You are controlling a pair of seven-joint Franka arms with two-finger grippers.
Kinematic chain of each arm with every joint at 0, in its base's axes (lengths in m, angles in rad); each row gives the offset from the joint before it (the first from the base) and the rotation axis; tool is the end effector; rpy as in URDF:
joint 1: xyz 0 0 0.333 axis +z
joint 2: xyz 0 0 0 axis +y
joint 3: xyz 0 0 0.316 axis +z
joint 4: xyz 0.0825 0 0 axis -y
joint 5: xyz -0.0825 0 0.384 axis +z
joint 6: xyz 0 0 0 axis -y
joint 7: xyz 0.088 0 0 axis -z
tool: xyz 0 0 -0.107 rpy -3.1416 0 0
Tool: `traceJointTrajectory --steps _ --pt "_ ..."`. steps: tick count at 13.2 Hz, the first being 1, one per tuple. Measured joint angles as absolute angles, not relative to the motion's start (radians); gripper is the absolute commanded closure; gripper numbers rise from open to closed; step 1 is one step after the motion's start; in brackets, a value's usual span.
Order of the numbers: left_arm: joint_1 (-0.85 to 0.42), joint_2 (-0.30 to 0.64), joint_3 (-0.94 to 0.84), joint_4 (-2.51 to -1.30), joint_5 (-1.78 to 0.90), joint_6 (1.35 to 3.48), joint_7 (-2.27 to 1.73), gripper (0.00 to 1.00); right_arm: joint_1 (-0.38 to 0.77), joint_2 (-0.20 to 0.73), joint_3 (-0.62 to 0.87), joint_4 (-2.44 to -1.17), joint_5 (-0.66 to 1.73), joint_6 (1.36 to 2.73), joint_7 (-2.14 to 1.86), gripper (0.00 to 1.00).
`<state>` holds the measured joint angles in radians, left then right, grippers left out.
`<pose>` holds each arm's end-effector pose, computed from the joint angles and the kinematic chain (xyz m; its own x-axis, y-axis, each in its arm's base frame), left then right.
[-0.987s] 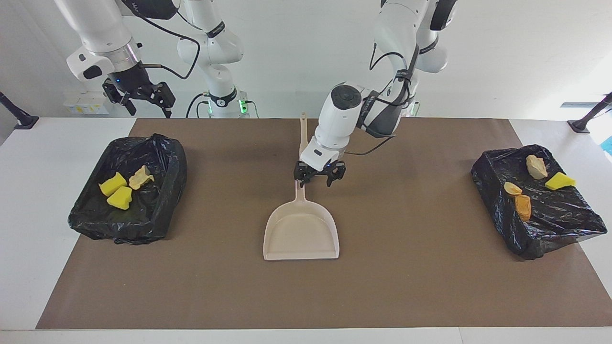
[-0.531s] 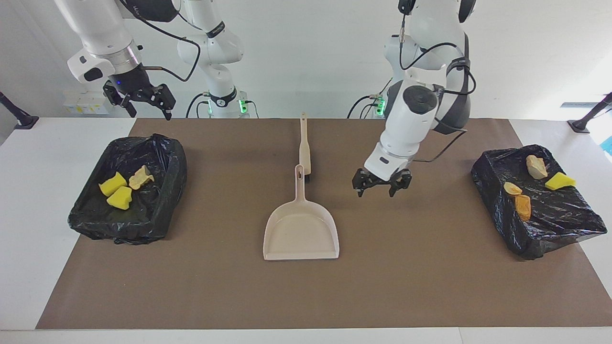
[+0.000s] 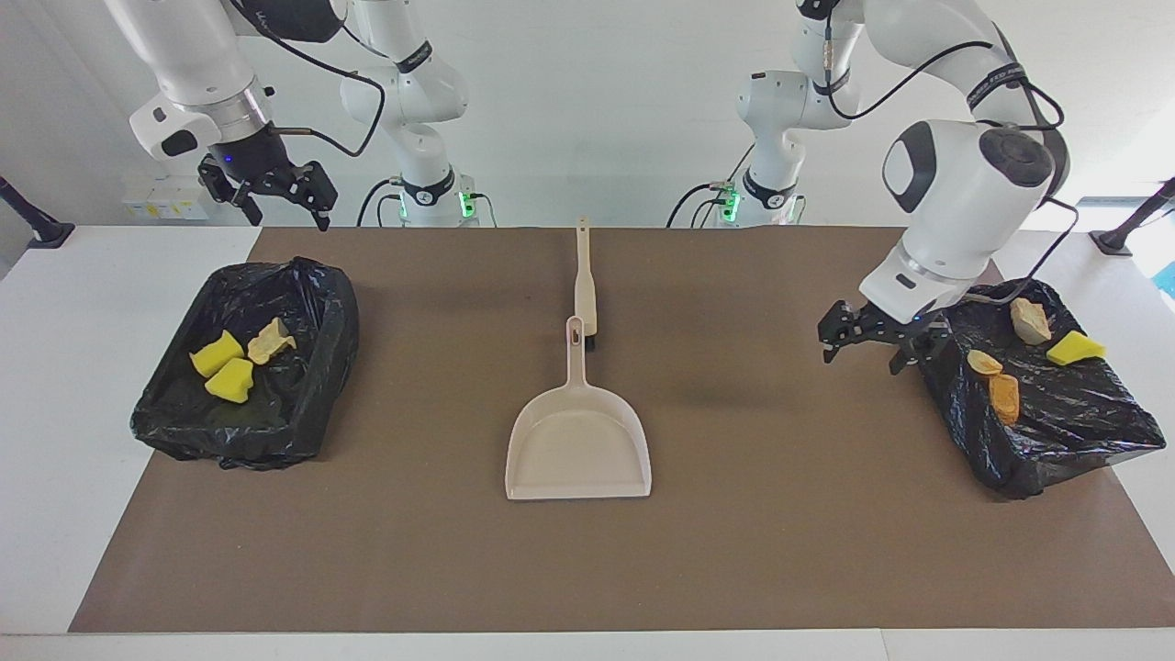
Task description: Sweep and dump trash in bin
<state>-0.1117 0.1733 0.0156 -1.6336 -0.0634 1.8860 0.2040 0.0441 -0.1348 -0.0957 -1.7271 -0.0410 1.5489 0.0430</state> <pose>0.6212 -0.0653 0.5209 0.9569 -0.2765 0.0888 -0.2809 -0.9588 0.0418 0.5074 -0.0339 0.6204 0.9947 -0.0939 -0.0427 -0.0926 -0.9952 0.0300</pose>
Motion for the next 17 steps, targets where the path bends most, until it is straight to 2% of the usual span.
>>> traceJointTrajectory --steps 3,8,17 --pt "-0.047 0.101 0.016 -1.633 -0.063 1.789 0.279 0.00 0.047 -0.135 -0.095 -1.728 -0.041 1.549 0.043 0.00" --pt "-0.034 0.012 0.016 -1.633 -0.063 1.742 0.237 0.00 0.046 -0.135 -0.095 -1.728 -0.041 1.549 0.043 0.00" --pt "-0.061 -0.005 -0.010 -1.604 -0.014 1.634 0.165 0.00 0.045 -0.135 -0.096 -1.728 -0.041 1.549 0.043 0.00"
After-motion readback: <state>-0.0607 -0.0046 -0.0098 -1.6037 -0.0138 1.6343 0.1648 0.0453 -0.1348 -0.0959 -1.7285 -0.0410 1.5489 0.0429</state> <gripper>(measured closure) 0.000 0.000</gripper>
